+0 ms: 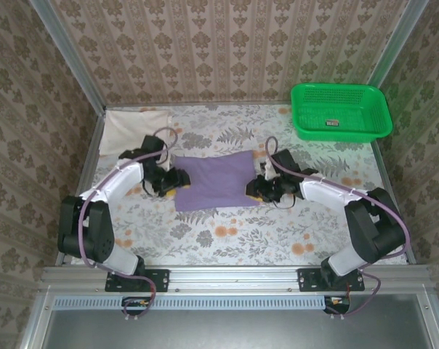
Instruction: Fold and stack the t-shirts
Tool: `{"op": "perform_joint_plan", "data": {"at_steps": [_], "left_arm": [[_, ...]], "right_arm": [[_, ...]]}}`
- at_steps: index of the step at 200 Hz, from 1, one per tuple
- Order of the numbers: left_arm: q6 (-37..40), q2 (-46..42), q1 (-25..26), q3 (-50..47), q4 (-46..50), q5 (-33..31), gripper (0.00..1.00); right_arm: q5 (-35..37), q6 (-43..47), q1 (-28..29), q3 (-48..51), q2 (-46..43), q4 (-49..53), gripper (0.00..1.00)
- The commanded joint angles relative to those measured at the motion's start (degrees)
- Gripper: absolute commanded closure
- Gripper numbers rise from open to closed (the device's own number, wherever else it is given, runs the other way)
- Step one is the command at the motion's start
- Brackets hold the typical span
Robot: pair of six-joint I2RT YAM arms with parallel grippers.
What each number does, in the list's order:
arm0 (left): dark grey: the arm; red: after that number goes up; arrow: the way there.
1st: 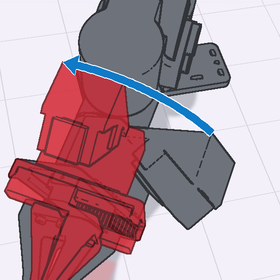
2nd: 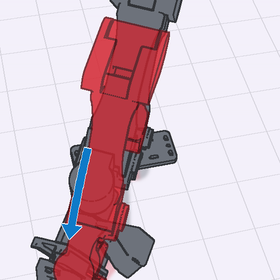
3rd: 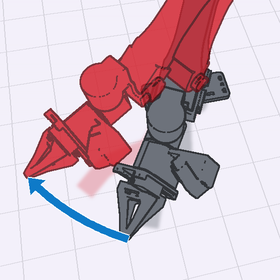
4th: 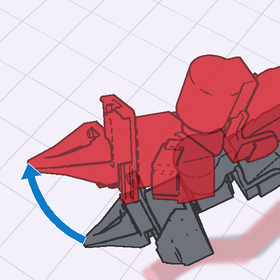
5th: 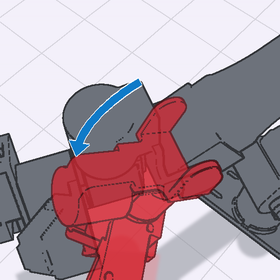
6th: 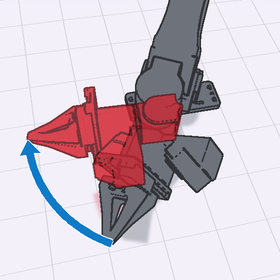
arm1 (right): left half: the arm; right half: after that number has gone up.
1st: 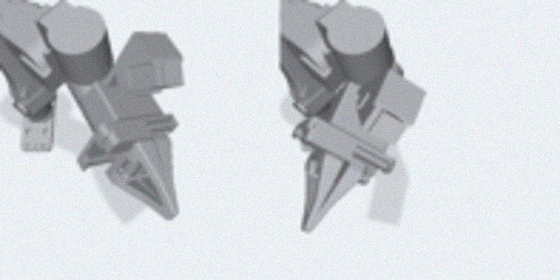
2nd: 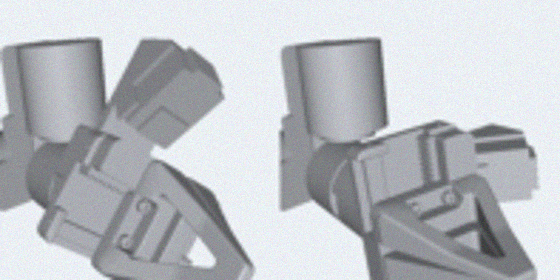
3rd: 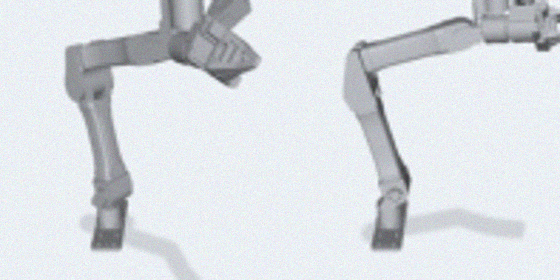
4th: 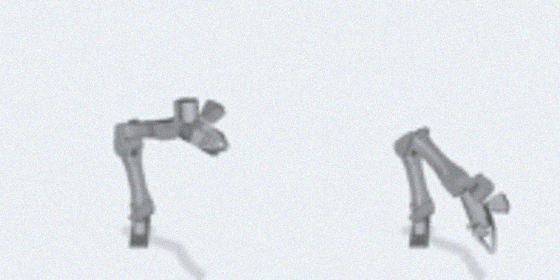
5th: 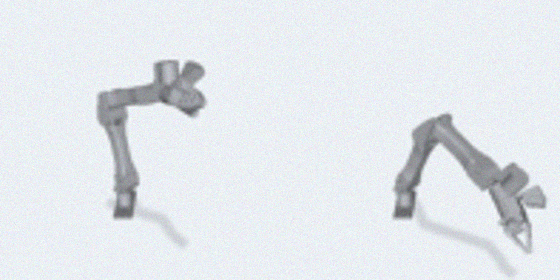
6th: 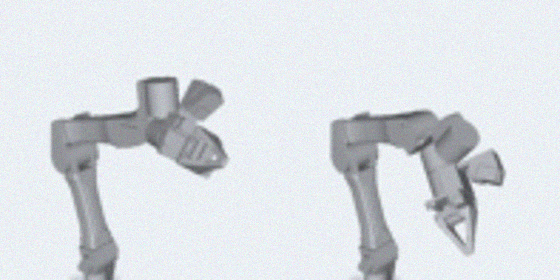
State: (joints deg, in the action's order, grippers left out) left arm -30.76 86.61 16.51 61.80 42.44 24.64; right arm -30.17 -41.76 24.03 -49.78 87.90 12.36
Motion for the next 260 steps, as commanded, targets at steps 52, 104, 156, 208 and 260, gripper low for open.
{"op": "perform_joint_plan", "data": {"at_steps": [52, 104, 156, 208, 260], "left_arm": [[0.9, 24.0, -1.3, 24.5, -1.8, 4.5, 0.62], [1.9, 36.5, -6.5, 27.4, -3.6, 2.6, 0.66], [1.2, 35.2, -7.7, 23.8, -4.9, 1.0, 0.63], [-0.3, 27.0, -5.0, 28.6, -2.3, -1.0, 0.27], [-0.4, 15.0, -2.2, 28.7, 1.5, -6.8, 0.14]], "right_arm": [[5.5, -1.5, -2.8, -34.2, 28.3, 8.5, 0.89], [8.0, 1.6, -5.9, -46.3, 42.3, 17.5, 0.9], [7.1, 3.0, -8.4, -44.0, 40.5, 17.0, 0.89], [5.8, 2.6, -8.4, -40.2, 29.5, 14.4, 0.64], [9.6, 2.2, -8.4, -24.4, 12.1, 8.3, 0.41]]}}
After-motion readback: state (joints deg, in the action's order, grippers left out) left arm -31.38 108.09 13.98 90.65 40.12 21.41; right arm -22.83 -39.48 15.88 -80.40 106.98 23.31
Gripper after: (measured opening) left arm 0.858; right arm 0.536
